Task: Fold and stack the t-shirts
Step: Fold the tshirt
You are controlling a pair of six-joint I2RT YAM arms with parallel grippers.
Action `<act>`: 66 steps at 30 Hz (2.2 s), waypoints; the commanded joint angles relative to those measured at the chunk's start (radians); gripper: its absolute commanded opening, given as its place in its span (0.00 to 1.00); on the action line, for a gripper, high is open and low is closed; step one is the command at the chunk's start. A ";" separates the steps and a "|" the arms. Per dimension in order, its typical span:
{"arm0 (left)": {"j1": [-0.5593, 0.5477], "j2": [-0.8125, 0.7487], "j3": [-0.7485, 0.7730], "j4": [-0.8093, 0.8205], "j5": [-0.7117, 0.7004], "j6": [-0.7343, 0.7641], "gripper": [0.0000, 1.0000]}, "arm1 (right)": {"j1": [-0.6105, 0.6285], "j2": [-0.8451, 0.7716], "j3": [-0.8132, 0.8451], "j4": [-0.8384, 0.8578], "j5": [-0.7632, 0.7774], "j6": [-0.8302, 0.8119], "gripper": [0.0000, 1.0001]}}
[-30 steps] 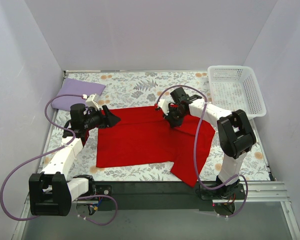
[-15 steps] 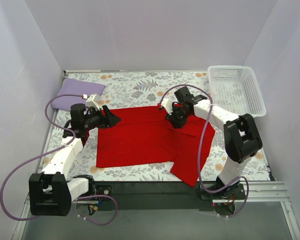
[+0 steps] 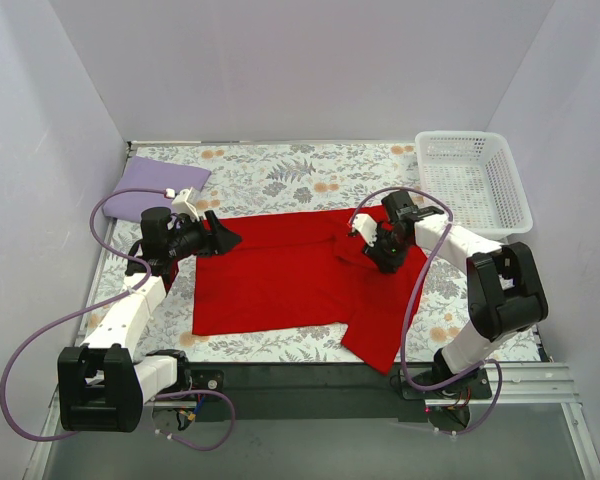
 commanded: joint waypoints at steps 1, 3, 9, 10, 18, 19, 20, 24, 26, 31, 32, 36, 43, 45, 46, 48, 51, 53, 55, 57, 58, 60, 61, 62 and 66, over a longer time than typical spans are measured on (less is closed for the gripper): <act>-0.006 -0.024 0.010 0.004 0.017 0.011 0.57 | 0.004 0.005 0.002 0.013 0.017 -0.024 0.38; -0.007 -0.027 0.007 0.004 0.017 0.011 0.56 | 0.004 0.017 0.002 0.019 0.027 -0.024 0.38; -0.007 -0.026 0.008 0.004 0.017 0.011 0.56 | 0.004 0.033 -0.004 0.031 0.049 -0.023 0.35; -0.007 -0.026 0.010 0.004 0.018 0.012 0.56 | 0.002 0.033 -0.005 0.031 0.050 -0.023 0.34; -0.008 -0.029 0.008 0.002 0.018 0.011 0.56 | 0.004 0.013 -0.017 0.031 0.058 -0.016 0.06; -0.008 -0.030 0.008 0.004 0.018 0.011 0.56 | 0.004 0.007 -0.021 0.028 0.058 -0.016 0.05; -0.008 -0.030 0.008 0.004 0.017 0.011 0.57 | 0.004 -0.007 -0.022 0.025 0.055 -0.016 0.02; -0.008 -0.032 0.010 0.004 0.018 0.011 0.56 | 0.004 -0.045 -0.028 0.002 0.046 -0.016 0.01; -0.008 -0.032 0.008 0.004 0.018 0.011 0.57 | 0.004 -0.064 -0.036 -0.006 0.041 -0.016 0.01; -0.010 -0.032 0.010 0.004 0.018 0.011 0.57 | 0.004 -0.087 -0.047 -0.021 0.032 -0.013 0.01; -0.010 -0.032 0.008 0.004 0.018 0.011 0.57 | 0.004 -0.093 -0.048 -0.024 0.031 -0.012 0.01; -0.010 -0.032 0.007 0.004 0.018 0.011 0.57 | 0.005 -0.104 -0.054 -0.038 0.020 -0.010 0.01; -0.011 -0.029 0.008 0.004 0.018 0.011 0.57 | 0.004 -0.127 -0.068 -0.059 0.004 -0.007 0.01; -0.011 -0.030 0.007 0.005 0.018 0.011 0.57 | 0.004 -0.127 -0.067 -0.067 -0.003 -0.006 0.01; -0.011 -0.029 0.007 0.004 0.020 0.011 0.57 | 0.005 -0.127 -0.067 -0.070 -0.015 -0.004 0.01; -0.011 -0.029 0.008 0.002 0.017 0.011 0.56 | 0.005 -0.128 -0.064 -0.078 -0.026 -0.001 0.01; -0.013 -0.029 0.005 0.002 0.014 0.009 0.57 | 0.005 -0.134 -0.042 -0.090 -0.042 0.011 0.21; -0.013 -0.029 0.007 0.002 0.006 0.009 0.57 | 0.002 -0.153 -0.005 -0.098 -0.049 0.019 0.35; -0.013 -0.032 0.007 -0.001 -0.017 0.008 0.57 | -0.004 -0.166 0.051 -0.098 -0.052 0.039 0.40; -0.013 -0.038 0.005 -0.009 -0.047 0.006 0.57 | -0.036 -0.182 0.096 -0.096 -0.065 0.059 0.43; -0.013 -0.043 0.007 -0.013 -0.092 0.003 0.57 | -0.055 -0.185 0.120 -0.096 -0.087 0.086 0.44; -0.013 -0.041 0.011 -0.036 -0.144 0.000 0.57 | -0.127 -0.186 0.179 -0.092 -0.139 0.106 0.45; -0.013 -0.035 0.014 -0.056 -0.168 -0.003 0.57 | -0.157 -0.186 0.190 -0.083 -0.214 0.118 0.45; -0.013 -0.032 0.017 -0.064 -0.223 -0.005 0.57 | -0.214 -0.183 0.205 -0.081 -0.259 0.146 0.45; -0.013 -0.021 0.027 -0.090 -0.328 -0.022 0.57 | -0.276 -0.185 0.171 -0.067 -0.410 0.158 0.44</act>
